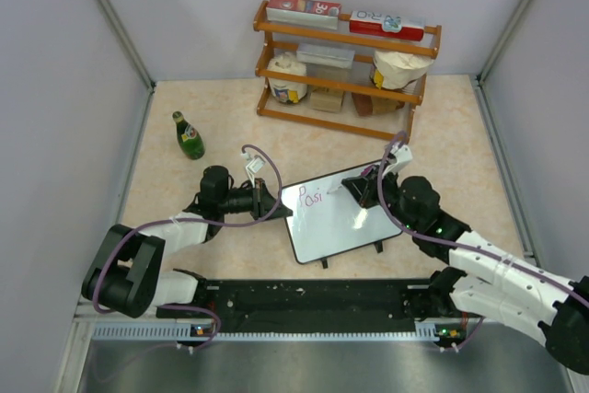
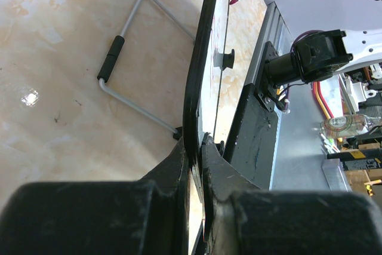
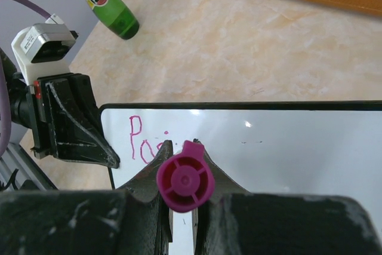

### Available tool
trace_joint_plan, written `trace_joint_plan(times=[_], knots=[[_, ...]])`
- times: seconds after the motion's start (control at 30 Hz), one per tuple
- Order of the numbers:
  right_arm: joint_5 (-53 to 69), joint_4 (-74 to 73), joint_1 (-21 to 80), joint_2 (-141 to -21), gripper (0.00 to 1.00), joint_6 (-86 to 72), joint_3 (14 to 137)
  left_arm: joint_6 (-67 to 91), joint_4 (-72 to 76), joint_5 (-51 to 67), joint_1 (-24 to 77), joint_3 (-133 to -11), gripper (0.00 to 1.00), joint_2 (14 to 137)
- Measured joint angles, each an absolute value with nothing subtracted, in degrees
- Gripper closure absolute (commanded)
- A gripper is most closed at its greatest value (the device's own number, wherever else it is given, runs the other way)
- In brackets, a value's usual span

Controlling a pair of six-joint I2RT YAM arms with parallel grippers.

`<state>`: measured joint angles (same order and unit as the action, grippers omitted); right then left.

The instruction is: Write a sentence on the whiteboard

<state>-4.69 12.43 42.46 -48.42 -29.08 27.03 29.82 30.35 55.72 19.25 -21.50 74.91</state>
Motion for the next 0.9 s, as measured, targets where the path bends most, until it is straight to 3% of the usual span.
trace_joint_plan(times=[0.9], knots=[[-2.94,15.90,42.46,-53.65,1.00,-29.41,28.29,29.85,30.28,55.68,19.25,-21.50,1.00,74.91]])
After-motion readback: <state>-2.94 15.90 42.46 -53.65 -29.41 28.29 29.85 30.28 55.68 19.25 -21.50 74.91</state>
